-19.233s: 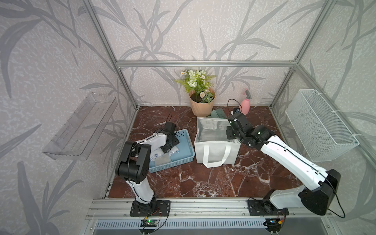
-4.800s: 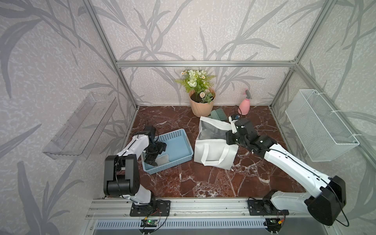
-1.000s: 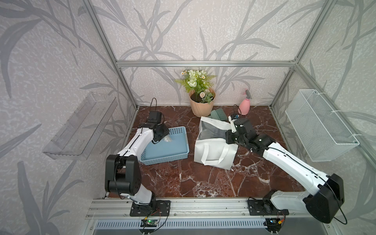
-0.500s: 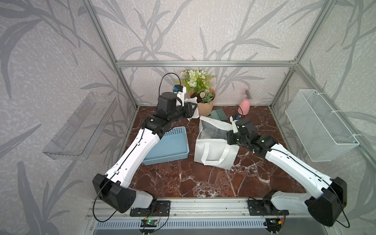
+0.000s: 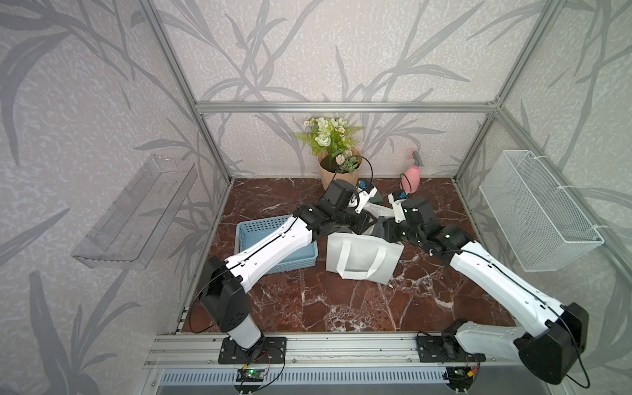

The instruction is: Place the ice pack in the delivery bag

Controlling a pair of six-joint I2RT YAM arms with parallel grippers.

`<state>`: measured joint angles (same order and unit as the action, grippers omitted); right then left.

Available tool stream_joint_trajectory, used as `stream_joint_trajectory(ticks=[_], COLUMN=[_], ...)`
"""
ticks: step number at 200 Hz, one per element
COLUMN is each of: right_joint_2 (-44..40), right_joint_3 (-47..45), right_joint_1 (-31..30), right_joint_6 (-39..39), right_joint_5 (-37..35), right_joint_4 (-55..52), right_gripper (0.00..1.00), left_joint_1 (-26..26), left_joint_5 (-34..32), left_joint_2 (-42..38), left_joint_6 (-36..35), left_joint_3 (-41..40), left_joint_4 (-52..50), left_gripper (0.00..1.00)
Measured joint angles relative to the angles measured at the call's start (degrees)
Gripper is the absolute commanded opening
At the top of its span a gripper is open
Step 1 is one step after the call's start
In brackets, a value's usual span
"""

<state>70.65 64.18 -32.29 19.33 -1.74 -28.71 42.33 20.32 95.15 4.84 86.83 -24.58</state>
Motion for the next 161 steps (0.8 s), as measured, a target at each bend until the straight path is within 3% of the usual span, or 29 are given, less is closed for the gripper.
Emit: stream_joint_trajectory(ticks=[48, 59, 71, 88, 102, 161], right_joint_2=[-0.9, -1.0, -1.2, -1.4, -1.5, -1.5], right_joint_3=[-0.1, -0.1, -0.3, -0.6, -0.7, -0.7], right_joint_1=[0.0, 0.0, 0.0, 0.0, 0.0, 0.4], right_joint_6=[-2.2, -2.3, -2.3, -2.3, -2.3, -2.9], right_joint_5=[4.1, 4.6, 4.9, 4.9, 5.0, 3.9], right_joint_4=[0.1, 0.1, 0.1, 0.2, 0.3, 0.6], right_gripper=[0.08, 0.08, 0.08, 0.08, 0.08, 0.08], left_joint_1=[0.2, 0.3, 0.4, 0.4, 0.4, 0.1], left_joint_5=[-0.8, -1.2, -1.8, -2.4, -2.7, -5.7], left_joint_2=[8.5, 10.2, 11.2, 11.4, 11.3, 9.2], left_joint_6=[-7.1, -8.3, -8.8, -9.3, -9.2, -7.8], left_joint_3=[3.1, 3.9, 4.3, 4.3, 4.8, 8.0], left_joint_4=[-8.9, -10.2, -10.8, -11.1, -11.5, -13.3], left_gripper=[0.37, 0.49, 0.51, 0.69, 0.77, 0.79])
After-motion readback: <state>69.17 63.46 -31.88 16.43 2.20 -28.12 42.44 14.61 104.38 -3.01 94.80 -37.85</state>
